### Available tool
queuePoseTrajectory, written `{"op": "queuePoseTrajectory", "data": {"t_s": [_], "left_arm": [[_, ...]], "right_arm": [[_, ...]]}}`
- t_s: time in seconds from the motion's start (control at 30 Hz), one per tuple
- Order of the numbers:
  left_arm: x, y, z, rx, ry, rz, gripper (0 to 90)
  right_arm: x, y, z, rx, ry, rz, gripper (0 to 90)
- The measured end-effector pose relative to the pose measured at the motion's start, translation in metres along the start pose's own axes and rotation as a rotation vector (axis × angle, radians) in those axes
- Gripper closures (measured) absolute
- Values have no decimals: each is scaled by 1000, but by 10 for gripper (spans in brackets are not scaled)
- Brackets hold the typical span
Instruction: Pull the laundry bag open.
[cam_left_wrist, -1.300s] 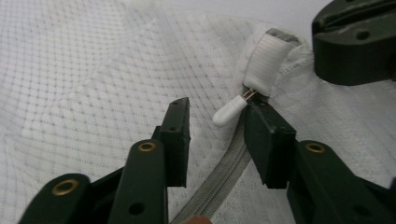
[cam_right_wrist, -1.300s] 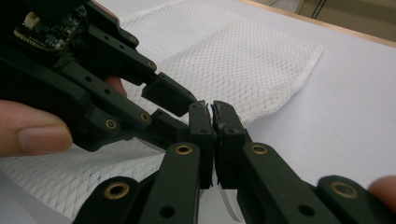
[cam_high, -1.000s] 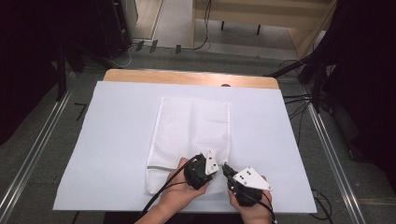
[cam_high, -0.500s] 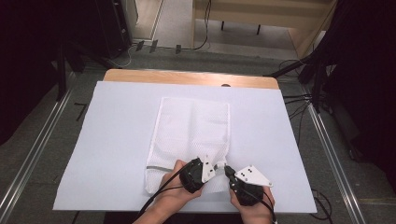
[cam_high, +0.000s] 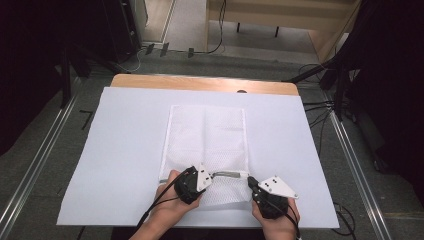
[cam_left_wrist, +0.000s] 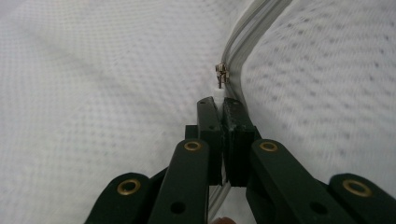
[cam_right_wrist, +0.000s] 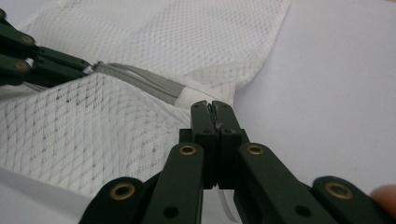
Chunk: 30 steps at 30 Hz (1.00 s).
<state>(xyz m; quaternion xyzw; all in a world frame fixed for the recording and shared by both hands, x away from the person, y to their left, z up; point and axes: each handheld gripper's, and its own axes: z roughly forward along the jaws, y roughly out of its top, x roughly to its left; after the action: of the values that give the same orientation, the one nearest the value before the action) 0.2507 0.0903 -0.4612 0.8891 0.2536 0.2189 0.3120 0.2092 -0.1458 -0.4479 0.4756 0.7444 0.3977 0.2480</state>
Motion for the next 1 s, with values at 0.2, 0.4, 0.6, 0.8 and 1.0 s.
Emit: {"op": "queuePoseTrajectory", "data": {"t_s": [0.2,0.4,0.6,0.8,1.0], "left_arm": [[25,-25,-16,11,29,-74,881],[48,-54,-46,25,72,-123,881],[67,-79,-70,25,89,-183,881],[83,-103,-86,17,66,-269,881],[83,-111,-95,-39,44,-279,875]], "right_arm": [[1,1,0,3,-14,-15,900],[-3,-3,4,26,-15,-9,900],[-5,-4,7,39,-9,-1,900],[-11,-6,9,44,-22,11,900],[-1,-7,12,61,9,-41,900]]}}
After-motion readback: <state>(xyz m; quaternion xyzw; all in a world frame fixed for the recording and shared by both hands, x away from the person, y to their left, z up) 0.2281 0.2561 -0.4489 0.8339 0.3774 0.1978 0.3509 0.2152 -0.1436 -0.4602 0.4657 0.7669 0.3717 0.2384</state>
